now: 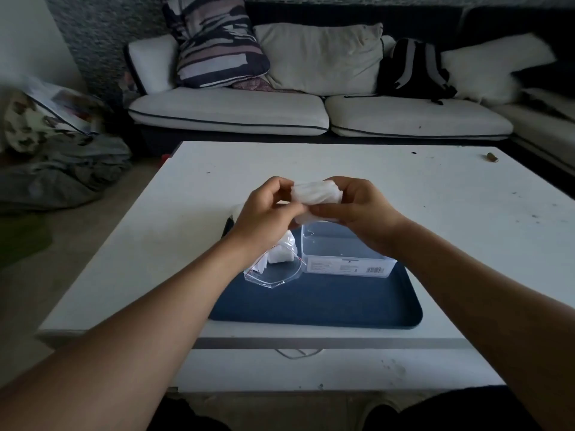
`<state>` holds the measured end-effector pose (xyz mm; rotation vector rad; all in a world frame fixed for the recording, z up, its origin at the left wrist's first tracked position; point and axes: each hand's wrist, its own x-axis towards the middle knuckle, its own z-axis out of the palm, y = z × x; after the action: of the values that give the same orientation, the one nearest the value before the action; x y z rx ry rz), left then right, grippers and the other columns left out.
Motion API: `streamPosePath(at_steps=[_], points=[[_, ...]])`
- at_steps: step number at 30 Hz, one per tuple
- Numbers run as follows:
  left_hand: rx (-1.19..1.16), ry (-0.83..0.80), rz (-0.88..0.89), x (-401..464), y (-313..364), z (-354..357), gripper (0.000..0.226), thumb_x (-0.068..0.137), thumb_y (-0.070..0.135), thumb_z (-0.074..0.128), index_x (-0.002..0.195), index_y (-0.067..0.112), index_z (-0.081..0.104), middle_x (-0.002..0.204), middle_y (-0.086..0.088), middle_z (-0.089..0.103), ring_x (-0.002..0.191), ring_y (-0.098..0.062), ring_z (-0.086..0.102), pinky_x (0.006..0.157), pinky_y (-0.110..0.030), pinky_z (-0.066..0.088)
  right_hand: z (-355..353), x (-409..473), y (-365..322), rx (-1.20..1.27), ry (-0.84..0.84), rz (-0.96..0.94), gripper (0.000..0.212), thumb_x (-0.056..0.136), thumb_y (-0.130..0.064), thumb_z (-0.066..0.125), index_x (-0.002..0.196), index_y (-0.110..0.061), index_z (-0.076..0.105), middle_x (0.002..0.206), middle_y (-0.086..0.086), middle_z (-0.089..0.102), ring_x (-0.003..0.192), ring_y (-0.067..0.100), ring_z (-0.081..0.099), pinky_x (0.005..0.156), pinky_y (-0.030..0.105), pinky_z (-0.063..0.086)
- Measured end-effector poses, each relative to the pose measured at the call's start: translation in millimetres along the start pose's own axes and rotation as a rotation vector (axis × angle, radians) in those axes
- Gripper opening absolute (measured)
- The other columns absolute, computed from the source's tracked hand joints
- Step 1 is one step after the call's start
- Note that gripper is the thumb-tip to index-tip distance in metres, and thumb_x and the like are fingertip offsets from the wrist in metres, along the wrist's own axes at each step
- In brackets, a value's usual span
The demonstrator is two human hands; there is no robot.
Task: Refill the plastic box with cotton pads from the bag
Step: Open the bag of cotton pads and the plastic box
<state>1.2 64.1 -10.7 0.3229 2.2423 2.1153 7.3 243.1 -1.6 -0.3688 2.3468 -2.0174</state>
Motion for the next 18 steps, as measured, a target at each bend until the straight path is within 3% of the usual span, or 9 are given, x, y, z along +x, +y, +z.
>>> streamPosePath(at_steps=[3, 5, 8, 10, 12, 16, 18], points=[[-0.463, 0.005, -0.382, -2.3, 13.0, 6.7, 0.037, 0.090, 0.047, 0.060, 0.115, 0.019, 0.059, 0.104, -0.010, 0.063, 0.095, -0.030, 0.066, 0.094, -0.050, 0.054, 11.7, 2.6, 2.2, 0.070, 0.091, 0.129, 0.024, 0.088, 0.010, 0.063, 0.111, 0.003, 0.062, 0.098, 0.017, 0.067, 0.093, 0.026, 0.067, 0.088, 0.039, 0.059], [-0.596, 0.049, -0.476, -1.5, 17.2, 12.5, 0.053, 0.090, 0.062, 0.057, 0.122, 0.020, 0.057, 0.108, -0.011, 0.065, 0.096, -0.033, 0.068, 0.093, -0.056, 0.055, 21.9, 3.1, 3.1, -0.035, 0.138, 0.139, 0.019, 0.086, 0.005, 0.064, 0.103, -0.004, 0.063, 0.090, 0.012, 0.066, 0.085, 0.023, 0.066, 0.081, 0.042, 0.059], [-0.605, 0.167, -0.513, 1.9, 17.2, 25.9, 0.041, 0.093, 0.053, 0.063, 0.117, 0.021, 0.065, 0.104, -0.011, 0.071, 0.084, -0.027, 0.072, 0.073, -0.045, 0.061, 37.9, 1.0, 0.4, -0.240, 0.096, 0.079, 0.015, 0.081, -0.002, 0.067, 0.096, -0.002, 0.063, 0.077, 0.005, 0.063, 0.069, 0.013, 0.059, 0.063, 0.032, 0.053], [-0.547, 0.264, -0.531, 5.3, 14.1, 30.9, 0.020, 0.095, 0.036, 0.067, 0.099, 0.016, 0.070, 0.097, -0.012, 0.075, 0.082, -0.026, 0.071, 0.078, -0.044, 0.061, 44.4, 0.7, -2.3, -0.341, 0.093, 0.047, 0.015, 0.078, -0.006, 0.070, 0.092, -0.004, 0.065, 0.076, 0.007, 0.067, 0.067, 0.014, 0.060, 0.061, 0.032, 0.052], [-0.540, 0.297, -0.557, 8.2, 11.6, 32.5, 0.013, 0.094, 0.024, 0.068, 0.093, 0.012, 0.071, 0.095, -0.012, 0.076, 0.086, -0.027, 0.072, 0.088, -0.044, 0.060, 43.3, 1.2, -5.5, -0.489, 0.128, -0.004, 0.015, 0.076, -0.011, 0.073, 0.086, -0.006, 0.064, 0.078, 0.007, 0.067, 0.067, 0.015, 0.056, 0.060, 0.029, 0.046], [-0.506, 0.204, -0.587, 8.1, 11.7, 41.2, 0.021, 0.101, 0.033, 0.058, 0.104, 0.015, 0.069, 0.104, -0.010, 0.075, 0.093, -0.022, 0.071, 0.079, -0.038, 0.060, 33.6, -0.8, -4.5, -0.569, 0.110, -0.042, 0.017, 0.075, -0.012, 0.076, 0.087, -0.011, 0.063, 0.075, -0.002, 0.064, 0.068, 0.012, 0.056, 0.059, 0.024, 0.042], [-0.543, 0.152, -0.588, 10.1, 12.1, 42.9, 0.031, 0.103, 0.041, 0.051, 0.109, 0.015, 0.068, 0.108, -0.012, 0.075, 0.093, -0.023, 0.071, 0.074, -0.038, 0.060, 25.7, -1.0, -3.6, -0.456, 0.012, 0.000, 0.015, 0.078, -0.006, 0.069, 0.086, 0.002, 0.061, 0.075, 0.011, 0.063, 0.068, 0.025, 0.057, 0.064, 0.033, 0.047]])
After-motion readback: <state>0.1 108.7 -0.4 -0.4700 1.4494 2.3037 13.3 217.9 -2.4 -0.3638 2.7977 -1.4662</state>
